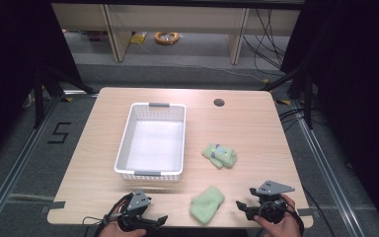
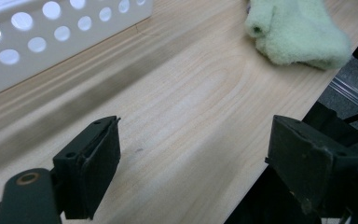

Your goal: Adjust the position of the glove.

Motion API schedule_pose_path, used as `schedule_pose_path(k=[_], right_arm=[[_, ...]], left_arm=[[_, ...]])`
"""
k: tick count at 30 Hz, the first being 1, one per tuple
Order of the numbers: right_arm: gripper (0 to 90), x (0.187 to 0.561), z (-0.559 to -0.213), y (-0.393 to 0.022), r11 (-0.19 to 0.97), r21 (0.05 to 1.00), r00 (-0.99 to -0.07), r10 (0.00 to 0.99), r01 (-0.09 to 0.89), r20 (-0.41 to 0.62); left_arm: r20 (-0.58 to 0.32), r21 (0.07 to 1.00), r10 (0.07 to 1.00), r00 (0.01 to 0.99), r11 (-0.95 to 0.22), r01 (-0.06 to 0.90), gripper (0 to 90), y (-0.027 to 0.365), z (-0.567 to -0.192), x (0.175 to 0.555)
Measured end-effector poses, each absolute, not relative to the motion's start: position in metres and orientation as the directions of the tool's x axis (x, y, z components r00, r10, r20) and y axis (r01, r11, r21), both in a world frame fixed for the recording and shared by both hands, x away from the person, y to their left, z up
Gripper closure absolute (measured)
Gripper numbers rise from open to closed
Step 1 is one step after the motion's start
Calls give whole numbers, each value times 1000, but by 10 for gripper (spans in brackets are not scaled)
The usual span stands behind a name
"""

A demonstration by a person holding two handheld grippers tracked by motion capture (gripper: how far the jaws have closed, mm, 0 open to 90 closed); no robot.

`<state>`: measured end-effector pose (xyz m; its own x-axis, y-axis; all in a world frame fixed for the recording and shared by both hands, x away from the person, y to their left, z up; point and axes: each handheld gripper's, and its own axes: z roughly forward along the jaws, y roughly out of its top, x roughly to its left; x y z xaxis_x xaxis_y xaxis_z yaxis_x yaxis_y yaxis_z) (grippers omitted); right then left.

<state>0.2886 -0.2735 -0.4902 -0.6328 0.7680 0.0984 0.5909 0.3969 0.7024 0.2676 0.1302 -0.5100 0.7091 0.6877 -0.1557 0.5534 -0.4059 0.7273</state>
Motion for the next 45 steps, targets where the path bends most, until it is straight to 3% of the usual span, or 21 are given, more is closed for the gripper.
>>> schedule_pose_path(k=[17,26,33,37,45], right_arm=[[386,289,-489,-271,445,712,-683,727,543,66],[395,290,-486,-268,453,719,-701,710,528,67],[467,298,-475,-253,492,739,-751,660,461,29],[532,305,-472,-241,522,728,-780,626,445,28],[569,321,-472,-220,573,704,-820,573,420,23]], left_arm=[[-144,736,682,717,-411,539,166,129,-509,268],[-219,737,662,717,-369,566,173,121,-507,266],[-242,732,636,733,-377,568,186,102,-508,267],[-268,735,615,741,-367,570,225,85,-503,269],[-237,745,580,780,-407,529,308,61,-496,278]])
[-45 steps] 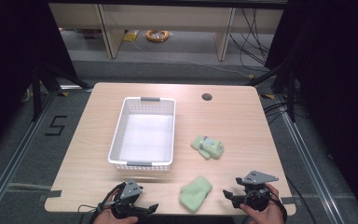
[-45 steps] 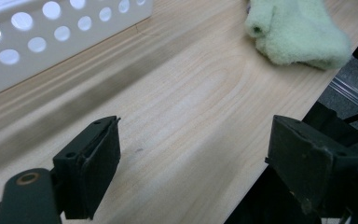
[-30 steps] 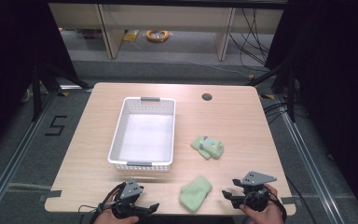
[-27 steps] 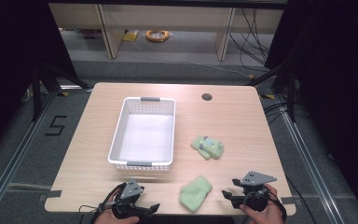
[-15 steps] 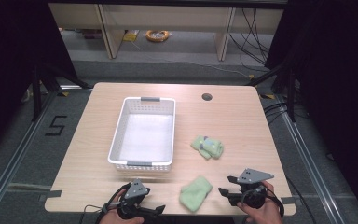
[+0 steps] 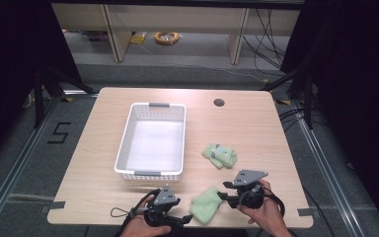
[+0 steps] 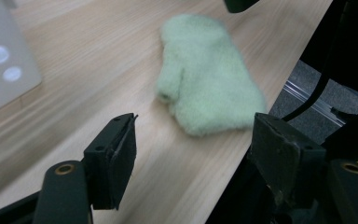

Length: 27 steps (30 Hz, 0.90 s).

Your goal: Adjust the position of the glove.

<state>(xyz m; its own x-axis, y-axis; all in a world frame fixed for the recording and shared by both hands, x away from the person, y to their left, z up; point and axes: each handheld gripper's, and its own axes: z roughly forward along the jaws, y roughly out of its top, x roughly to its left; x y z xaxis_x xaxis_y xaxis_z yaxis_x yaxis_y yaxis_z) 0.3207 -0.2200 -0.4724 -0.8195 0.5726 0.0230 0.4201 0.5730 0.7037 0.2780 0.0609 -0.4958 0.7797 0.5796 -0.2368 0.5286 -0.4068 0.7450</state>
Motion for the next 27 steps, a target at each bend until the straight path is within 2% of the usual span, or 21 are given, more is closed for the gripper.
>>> schedule_pose_path(k=[6,9,13,15,21,24,25,26,27], right_arm=[[575,333,-476,-210,585,697,-828,560,414,23],[580,337,-478,-208,584,693,-829,557,424,37],[586,340,-481,-205,595,683,-831,556,423,30],[600,343,-485,-203,599,673,-831,555,433,40],[611,346,-491,-199,614,646,-827,560,453,47],[648,344,-495,-198,606,634,-819,568,480,77],[695,344,-497,-198,600,643,-818,570,476,74],[695,344,-497,-198,600,643,-818,570,476,74],[720,344,-498,-199,600,650,-825,560,467,76]], left_arm=[[-231,729,563,793,-440,525,342,46,-494,286],[-265,704,552,791,-450,550,354,34,-500,290],[-247,706,551,797,-462,537,360,30,-503,293],[-217,693,558,801,-490,529,396,31,-506,296],[-204,688,549,810,-508,518,474,30,-507,295],[-204,687,547,812,-511,517,523,31,-509,294],[-203,688,544,814,-513,513,578,32,-508,294],[-203,688,544,814,-513,513,604,32,-508,294],[-185,692,536,824,-524,497,604,33,-508,295]])
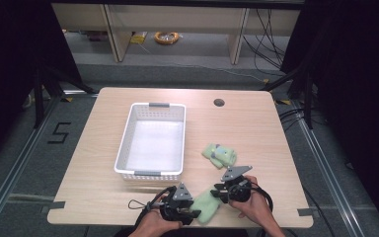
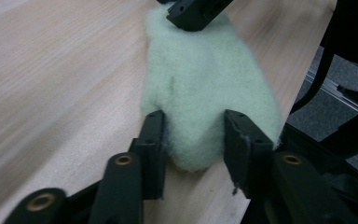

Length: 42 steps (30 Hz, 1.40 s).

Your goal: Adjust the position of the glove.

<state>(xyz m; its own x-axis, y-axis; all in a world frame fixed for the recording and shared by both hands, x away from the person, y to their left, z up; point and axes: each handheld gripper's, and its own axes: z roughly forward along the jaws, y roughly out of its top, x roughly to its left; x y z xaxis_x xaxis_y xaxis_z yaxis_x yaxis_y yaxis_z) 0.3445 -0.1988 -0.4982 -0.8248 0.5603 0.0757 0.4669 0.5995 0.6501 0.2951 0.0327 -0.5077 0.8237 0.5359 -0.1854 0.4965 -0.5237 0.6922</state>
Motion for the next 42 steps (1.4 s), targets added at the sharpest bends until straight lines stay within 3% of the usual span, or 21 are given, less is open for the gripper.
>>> schedule_pose_path(k=[5,12,14,16,23,35,39,42], right_arm=[[844,342,-500,-204,560,654,-810,569,509,143],[865,328,-488,-215,443,696,-754,620,565,218],[865,327,-485,-218,427,716,-754,622,553,211],[865,320,-479,-224,358,715,-710,651,601,270],[865,312,-483,-234,332,727,-692,672,601,265],[834,315,-499,-232,411,667,-681,705,621,199],[771,315,-500,-232,409,667,-675,712,623,193],[720,316,-499,-233,397,663,-663,721,635,203]], left_arm=[[-205,698,553,808,-496,516,725,35,-508,296],[-163,722,528,833,-512,465,787,38,-493,304],[-145,728,519,842,-520,447,788,38,-488,310],[-130,731,513,848,-528,432,789,36,-484,315],[-95,725,527,845,-545,421,794,22,-480,330],[-46,689,524,850,-600,407,774,15,-495,333],[-45,693,527,848,-596,407,731,17,-494,331],[-45,693,543,838,-587,418,640,20,-491,329]])
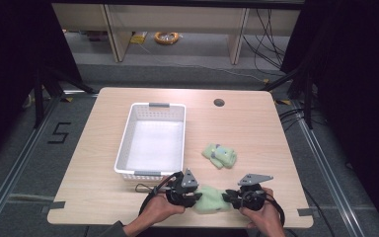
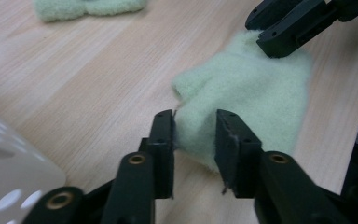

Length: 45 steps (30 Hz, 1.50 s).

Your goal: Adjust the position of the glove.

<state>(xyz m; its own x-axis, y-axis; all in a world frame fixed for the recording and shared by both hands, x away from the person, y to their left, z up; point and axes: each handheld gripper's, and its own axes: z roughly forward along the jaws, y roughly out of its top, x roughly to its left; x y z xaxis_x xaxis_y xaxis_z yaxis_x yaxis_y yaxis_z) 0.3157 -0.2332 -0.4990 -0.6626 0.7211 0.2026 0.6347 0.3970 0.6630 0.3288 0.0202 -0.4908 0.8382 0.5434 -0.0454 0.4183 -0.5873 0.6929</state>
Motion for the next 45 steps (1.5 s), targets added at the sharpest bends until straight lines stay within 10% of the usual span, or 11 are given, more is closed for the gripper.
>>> schedule_pose_path(k=[8,25,45], right_arm=[[560,317,-489,-235,354,701,-652,730,619,207],[540,399,-468,-230,380,733,-609,791,564,59],[555,449,-492,-210,380,663,-565,821,644,78]], left_arm=[[-80,724,569,818,-531,440,524,33,-480,316],[-213,724,617,758,-421,546,298,76,-488,290],[-180,739,656,733,-402,540,264,93,-497,280]])
